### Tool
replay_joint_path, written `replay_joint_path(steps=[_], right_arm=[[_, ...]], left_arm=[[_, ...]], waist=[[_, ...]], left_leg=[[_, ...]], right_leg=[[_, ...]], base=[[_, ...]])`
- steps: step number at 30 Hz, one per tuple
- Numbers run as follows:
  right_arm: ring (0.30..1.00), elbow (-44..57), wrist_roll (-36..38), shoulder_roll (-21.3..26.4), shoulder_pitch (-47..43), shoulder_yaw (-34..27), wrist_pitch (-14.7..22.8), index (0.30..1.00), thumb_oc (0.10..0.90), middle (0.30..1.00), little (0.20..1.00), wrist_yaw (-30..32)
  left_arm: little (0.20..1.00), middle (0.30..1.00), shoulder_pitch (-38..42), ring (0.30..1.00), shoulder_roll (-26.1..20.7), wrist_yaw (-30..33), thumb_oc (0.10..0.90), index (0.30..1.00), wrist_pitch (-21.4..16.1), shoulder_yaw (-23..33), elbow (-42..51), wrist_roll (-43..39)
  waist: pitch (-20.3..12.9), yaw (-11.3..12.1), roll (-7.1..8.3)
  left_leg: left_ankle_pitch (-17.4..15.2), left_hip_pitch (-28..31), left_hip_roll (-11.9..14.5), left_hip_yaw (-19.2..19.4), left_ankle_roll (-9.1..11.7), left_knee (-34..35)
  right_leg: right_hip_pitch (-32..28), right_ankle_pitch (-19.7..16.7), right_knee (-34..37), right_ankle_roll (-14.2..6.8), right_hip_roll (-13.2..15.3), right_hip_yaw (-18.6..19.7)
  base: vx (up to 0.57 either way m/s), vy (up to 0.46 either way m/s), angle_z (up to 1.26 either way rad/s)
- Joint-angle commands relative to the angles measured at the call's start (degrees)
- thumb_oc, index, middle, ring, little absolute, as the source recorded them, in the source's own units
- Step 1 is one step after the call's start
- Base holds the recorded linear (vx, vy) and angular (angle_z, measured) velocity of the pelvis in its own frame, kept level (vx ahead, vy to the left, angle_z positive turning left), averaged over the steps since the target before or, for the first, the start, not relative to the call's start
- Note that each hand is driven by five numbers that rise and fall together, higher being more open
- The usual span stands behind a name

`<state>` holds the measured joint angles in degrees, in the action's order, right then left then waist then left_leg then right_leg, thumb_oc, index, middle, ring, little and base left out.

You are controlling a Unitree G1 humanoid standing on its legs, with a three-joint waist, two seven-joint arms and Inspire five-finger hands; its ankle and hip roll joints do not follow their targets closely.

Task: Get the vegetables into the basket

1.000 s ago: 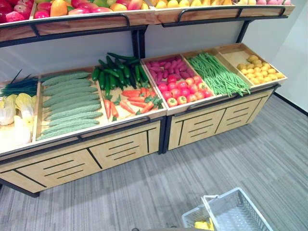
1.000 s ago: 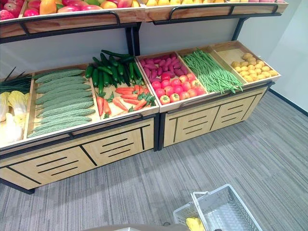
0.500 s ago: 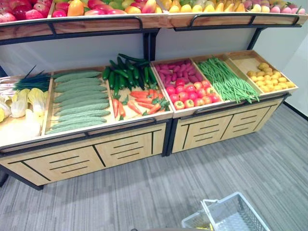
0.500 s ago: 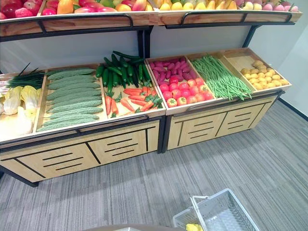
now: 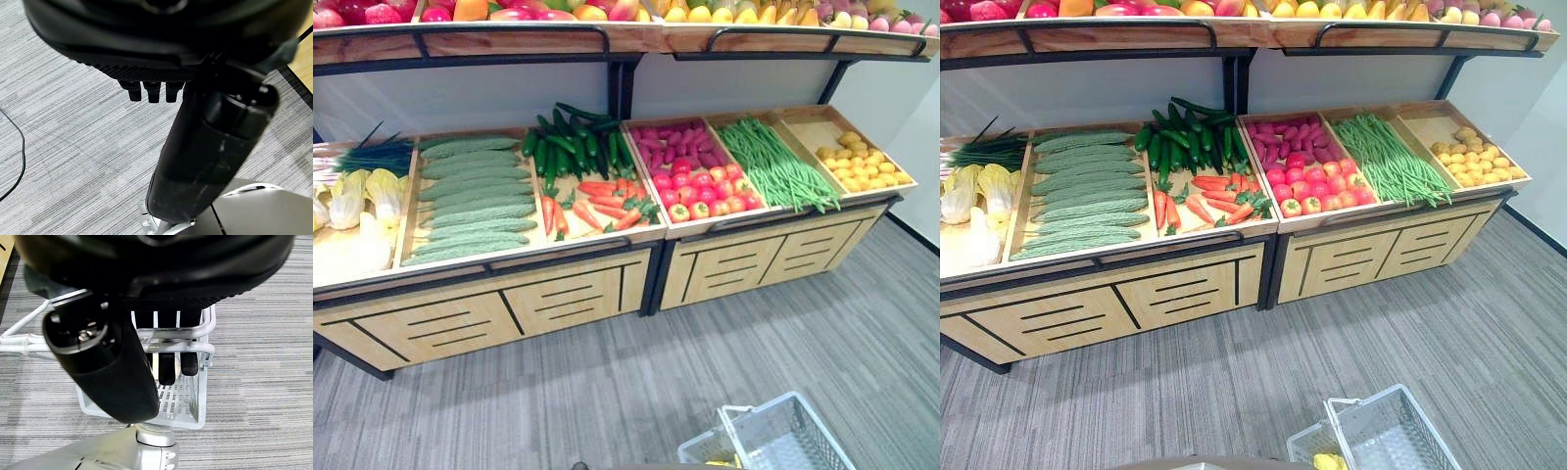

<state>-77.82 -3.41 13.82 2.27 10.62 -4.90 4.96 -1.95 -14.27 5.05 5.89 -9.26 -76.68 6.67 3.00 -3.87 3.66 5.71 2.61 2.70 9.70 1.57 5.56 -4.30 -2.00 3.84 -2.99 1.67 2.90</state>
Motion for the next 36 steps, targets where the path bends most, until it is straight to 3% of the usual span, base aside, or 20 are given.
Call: replay_joint_path(steps=[1,9,13,16,18,19,20,21,22,24,27,31,34,36], right_arm=[[0.300,-0.44,1.26,0.45,-5.25,1.07,0.53,0.300,0.400,0.300,0.300,0.01],[0.300,0.00,2.44,0.83,-5.88,0.15,0.30,0.300,0.400,0.300,0.300,0.20],[0.300,0.38,2.43,1.24,-5.88,0.02,0.40,0.300,0.400,0.300,0.300,0.10],[0.300,0.63,2.66,1.55,-5.84,-0.02,0.43,0.300,0.400,0.300,0.300,0.16],[0.300,0.44,2.95,1.79,-5.82,-0.23,0.34,0.300,0.400,0.300,0.300,0.17],[0.300,0.29,3.22,1.98,-5.95,-0.46,0.29,0.300,0.400,0.300,0.300,0.21],[0.300,0.27,3.23,2.00,-5.95,-0.44,0.29,0.300,0.400,0.300,0.300,0.22],[0.300,0.19,3.37,2.08,-5.82,-0.47,0.24,0.300,0.400,0.300,0.300,0.20],[0.300,0.09,3.35,2.11,-5.56,-0.58,0.15,0.300,0.400,0.300,0.300,0.04],[0.300,-0.14,3.12,2.23,-4.69,-0.93,0.05,0.300,0.400,0.300,0.300,-0.23],[0.300,-0.35,2.45,2.39,-3.38,-0.78,0.09,0.300,0.400,0.300,0.300,-0.59],[0.300,-0.19,1.97,3.12,-3.07,-0.65,0.09,0.300,0.400,0.300,0.300,-0.95],[0.300,0.13,1.62,4.57,-3.42,-0.35,0.25,0.300,0.400,0.300,0.300,-0.91],[0.300,0.36,2.04,4.84,-3.72,-0.48,0.40,0.300,0.400,0.300,0.300,-0.81]], left_arm=[[1.000,1.000,4.27,1.000,0.48,0.56,0.900,1.000,-0.21,0.08,-1.29,-1.17],[1.000,1.000,5.17,1.000,-0.88,0.94,0.900,1.000,0.00,0.65,-0.58,-2.19],[1.000,1.000,5.43,1.000,-1.29,0.96,0.900,1.000,0.21,1.24,-0.46,-2.86],[1.000,1.000,5.63,1.000,-1.47,0.99,0.900,1.000,0.42,1.06,-0.16,-3.15],[1.000,1.000,5.91,1.000,-1.62,1.00,0.900,1.000,0.41,1.04,-0.10,-3.33],[1.000,1.000,6.19,1.000,-1.75,0.98,0.900,1.000,0.27,1.27,-0.18,-3.62],[1.000,1.000,6.18,1.000,-1.73,0.98,0.900,1.000,0.26,1.29,-0.19,-3.63],[1.000,1.000,6.57,1.000,-1.70,1.06,0.900,1.000,0.16,1.41,-0.24,-3.64],[1.000,1.000,6.87,1.000,-1.82,1.14,0.900,1.000,0.01,1.45,-0.30,-3.61],[1.000,1.000,6.98,1.000,-1.67,0.96,0.900,1.000,-0.24,1.34,-0.51,-3.24],[1.000,1.000,6.32,1.000,-0.85,0.53,0.900,1.000,-0.08,1.14,-0.81,-2.77],[1.000,1.000,6.05,1.000,-0.38,0.39,0.900,1.000,0.25,0.84,-1.05,-2.65],[1.000,1.000,5.58,1.000,1.31,0.47,0.900,1.000,0.60,0.33,-0.87,-3.17],[1.000,1.000,5.84,1.000,1.47,0.56,0.900,1.000,0.46,0.08,-0.66,-3.27]], waist=[[2.49,0.00,-0.36],[4.62,-0.45,-0.07],[6.66,-0.49,-0.34],[7.87,-1.09,-0.64],[8.62,-1.98,-0.47],[9.21,-3.28,0.25],[9.31,-3.45,-0.06],[9.90,-5.35,0.42],[9.95,-6.45,0.92],[9.99,-7.49,0.49],[8.64,-7.93,0.42],[7.04,-8.59,-0.42],[5.41,-8.91,-3.24],[5.33,-9.08,-3.75]], left_leg=[[-6.77,2.63,-2.78,2.20,-1.89,-2.19],[-7.47,1.16,-3.15,2.27,-3.24,-3.37],[-8.38,2.48,-3.44,2.30,-4.62,-3.47],[-8.85,3.31,-3.28,1.37,-4.69,-3.64],[-9.58,4.56,-3.53,0.50,-4.43,-3.29],[-10.85,6.30,-4.54,-0.78,-4.01,-3.01],[-11.14,6.52,-4.24,-0.97,-4.00,-3.02],[-12.74,9.24,-5.01,-3.14,-3.53,-2.45],[-13.09,10.57,-5.29,-3.92,-3.25,-1.81],[-14.17,12.94,-4.64,-5.27,-2.69,-1.12],[-16.14,15.26,-4.54,-5.94,-2.01,-1.21],[-17.66,16.07,-2.91,-6.63,-1.29,-3.04],[-12.60,15.25,-0.76,-7.19,1.85,-10.44],[-11.19,15.06,-0.41,-7.21,2.68,-11.65]], right_leg=[[4.28,-0.57,-6.57,-5.34,4.27,-3.23],[9.22,-1.35,-15.48,-6.29,4.61,-2.23],[14.76,-7.20,-27.70,-6.44,5.71,-1.48],[18.55,-7.87,-31.37,-5.99,4.38,-0.69],[21.68,-7.49,-29.00,-5.73,3.92,-1.37],[24.87,-8.71,-22.17,-5.95,3.36,-1.58],[24.48,-8.56,-21.99,-5.97,3.19,-1.90],[25.67,-10.80,-13.39,-7.29,1.58,-1.18],[27.75,-12.02,-9.65,-7.71,1.09,-0.33],[28.53,-12.98,-5.52,-8.24,0.85,-1.90],[25.88,-12.73,-5.89,-7.10,1.76,-5.78],[25.06,-12.00,-8.09,-5.62,1.42,-7.75],[22.46,-8.71,-10.09,-3.10,-0.42,-10.73],[21.98,-8.04,-10.19,-2.63,-0.68,-11.09]], base=[[0.02,0.101,-0.02],[0.02,0.080,0.00],[0.03,0.102,-0.09],[0.11,0.050,0.02],[0.22,-0.024,0.35],[0.20,-0.044,0.35],[0.45,-0.076,0.54],[0.38,-0.044,0.75],[0.49,-0.060,1.08],[0.30,-0.045,0.73],[0.25,-0.112,0.23],[0.26,-0.158,0.56],[0.30,-0.182,-0.09],[0.18,-0.116,0.12]])
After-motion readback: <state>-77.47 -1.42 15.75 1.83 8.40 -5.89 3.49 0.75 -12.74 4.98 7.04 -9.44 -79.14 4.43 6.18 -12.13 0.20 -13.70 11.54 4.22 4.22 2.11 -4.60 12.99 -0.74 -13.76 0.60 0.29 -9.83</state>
